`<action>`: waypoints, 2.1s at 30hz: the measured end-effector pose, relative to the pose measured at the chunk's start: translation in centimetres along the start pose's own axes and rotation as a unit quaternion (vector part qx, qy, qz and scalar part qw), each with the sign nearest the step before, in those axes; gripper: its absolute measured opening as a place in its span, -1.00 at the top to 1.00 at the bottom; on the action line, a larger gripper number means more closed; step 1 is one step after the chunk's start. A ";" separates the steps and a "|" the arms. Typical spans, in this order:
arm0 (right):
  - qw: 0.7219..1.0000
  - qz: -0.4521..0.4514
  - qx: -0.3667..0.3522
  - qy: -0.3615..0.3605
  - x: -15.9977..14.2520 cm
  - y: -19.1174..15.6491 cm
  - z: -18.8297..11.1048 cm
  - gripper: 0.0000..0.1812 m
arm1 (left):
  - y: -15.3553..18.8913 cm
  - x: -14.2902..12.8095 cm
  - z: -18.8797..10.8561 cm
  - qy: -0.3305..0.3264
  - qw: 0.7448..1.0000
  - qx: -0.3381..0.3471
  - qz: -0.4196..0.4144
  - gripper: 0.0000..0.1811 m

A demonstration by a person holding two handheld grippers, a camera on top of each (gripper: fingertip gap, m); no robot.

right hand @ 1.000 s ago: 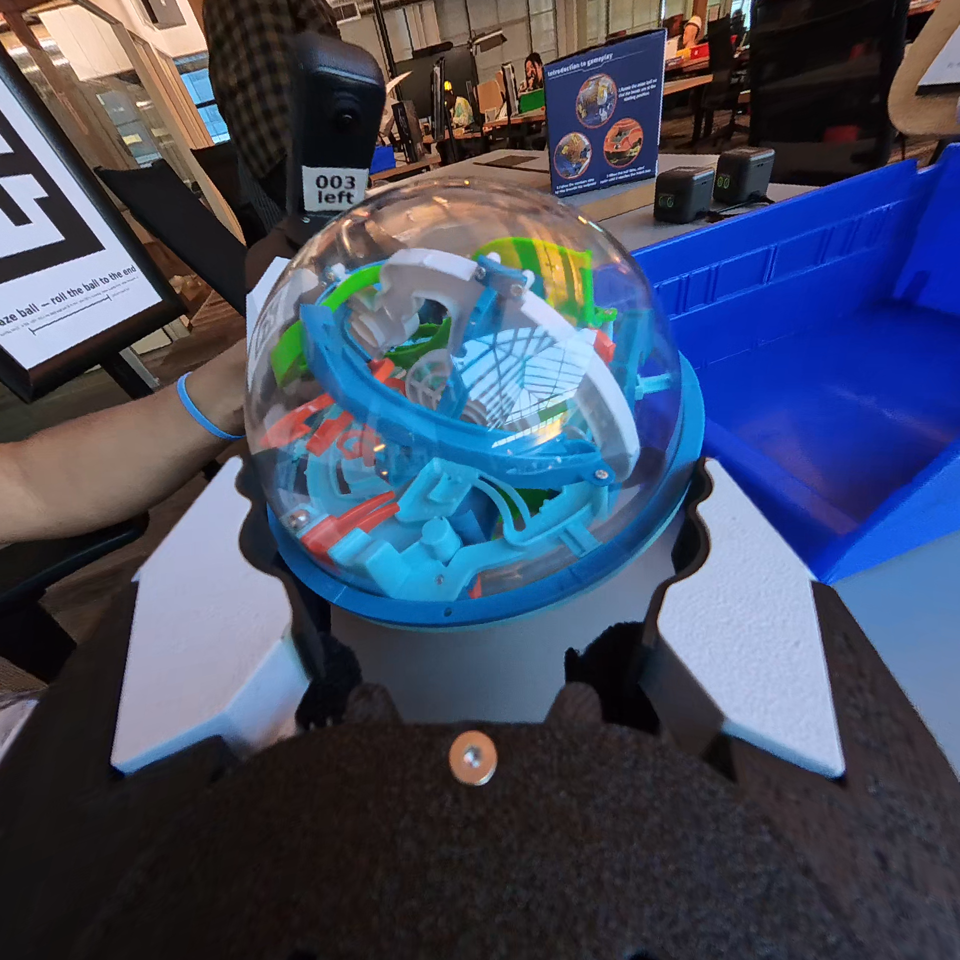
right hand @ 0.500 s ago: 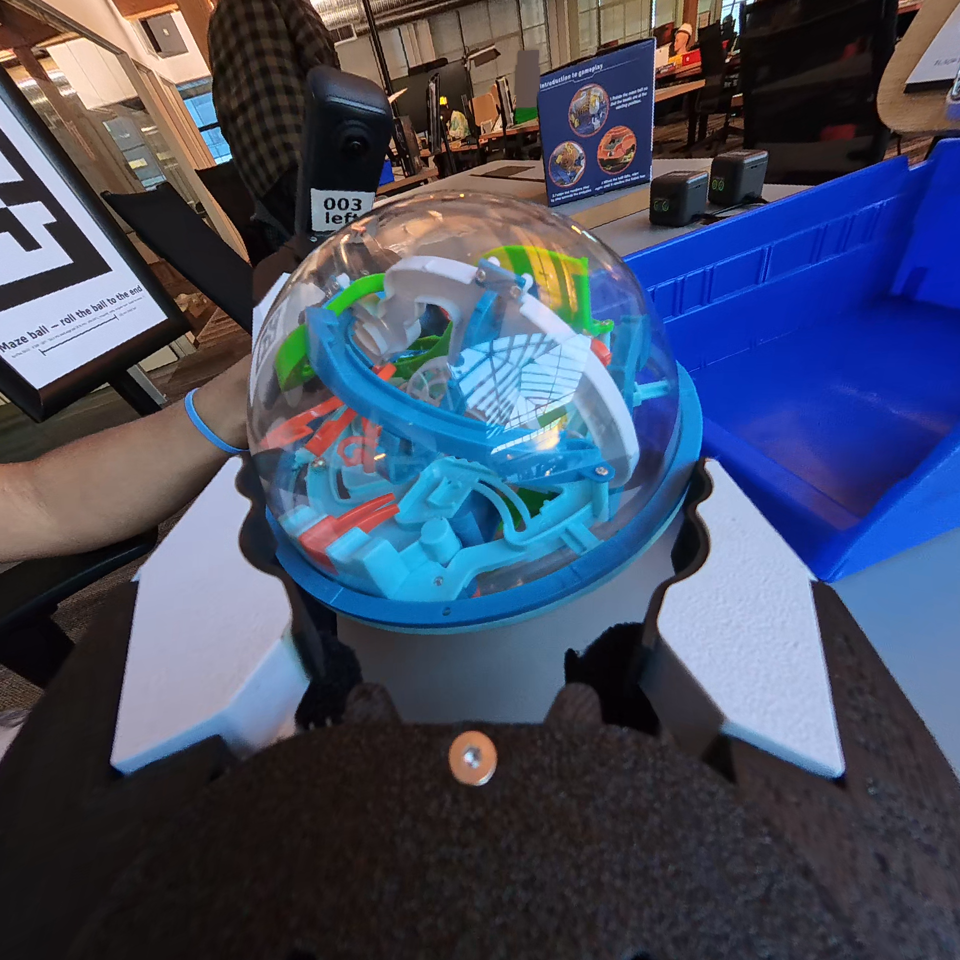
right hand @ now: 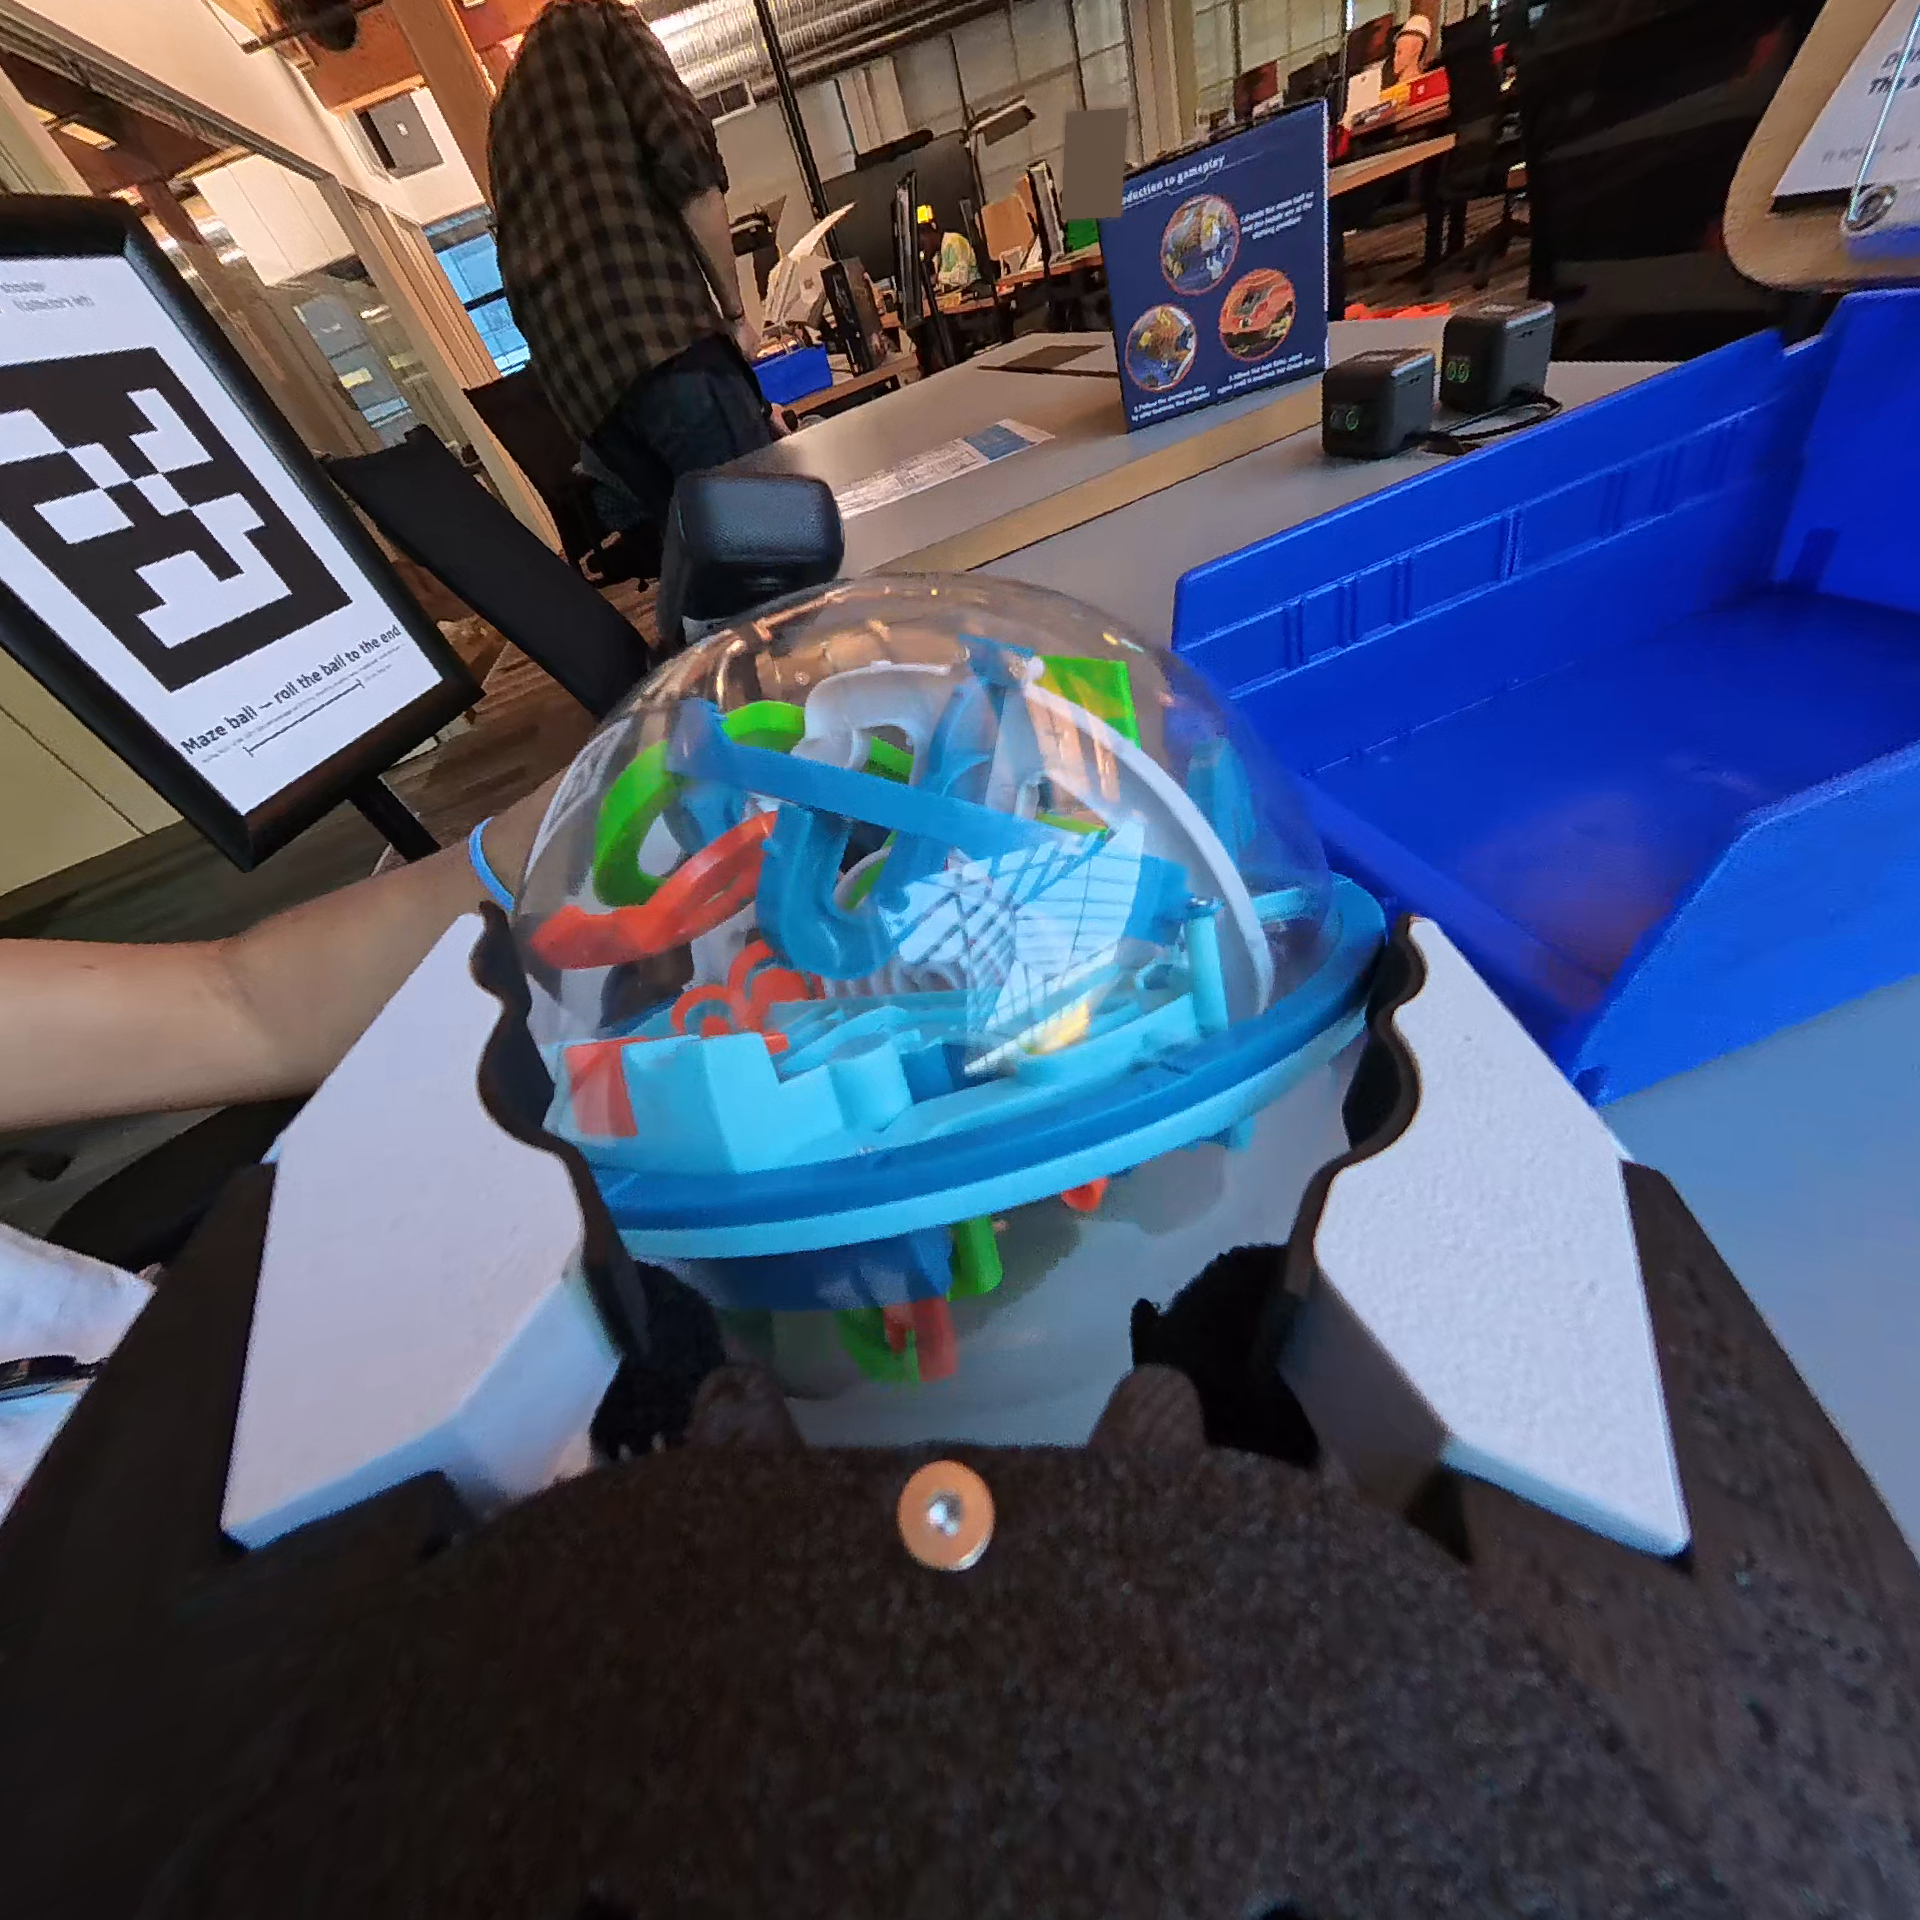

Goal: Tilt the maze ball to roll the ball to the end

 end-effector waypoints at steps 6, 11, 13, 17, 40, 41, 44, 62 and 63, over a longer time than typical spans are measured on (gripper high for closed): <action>1.000 -0.002 0.006 0.003 0.0 0.0 0.4 -0.70 | -2.5 0.0 -3.1 -0.027 0.997 0.075 0.004 -0.76; 1.000 0.005 0.016 0.006 0.0 0.2 1.1 -0.70 | -0.8 5.7 -7.4 0.073 0.994 0.057 0.057 -0.75; 1.000 0.009 0.018 0.012 -0.1 0.3 1.3 -0.70 | -0.3 6.9 -7.0 0.060 0.993 0.054 0.083 -0.75; 0.999 0.023 0.015 0.028 -0.1 0.7 1.5 -0.70 | -1.6 6.8 -5.1 0.006 0.990 0.100 0.098 -0.75; 0.984 -0.172 -0.037 -0.034 -2.6 0.3 2.4 -0.69 | -2.6 2.6 -3.7 0.115 0.989 0.087 -0.033 -0.73; 0.987 -0.157 -0.031 -0.028 -2.5 0.4 2.3 -0.68 | -2.6 2.4 -3.6 0.097 0.991 0.090 -0.023 -0.73; 0.992 -0.122 -0.025 -0.012 -2.4 0.8 2.2 -0.69 | -2.7 2.5 -4.1 0.080 0.994 0.079 -0.005 -0.75; 0.999 -0.036 0.013 -0.003 0.6 -1.5 1.0 -0.70 | 0.0 3.4 -2.6 0.186 0.977 -0.052 -0.095 -0.64; 0.999 -0.037 0.017 -0.001 1.0 -2.0 1.0 -0.69 | 0.6 3.2 -2.2 0.192 0.975 -0.059 -0.101 -0.64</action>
Point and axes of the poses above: each gripper's, where its closed fingertips meet, z out along the fingers, x out of its top, y = z × x across the jaws, the point moved 3 cm from there along -z, back along the fingers, and after that the axes turned 4 degrees about x, right-handed, at the moved point
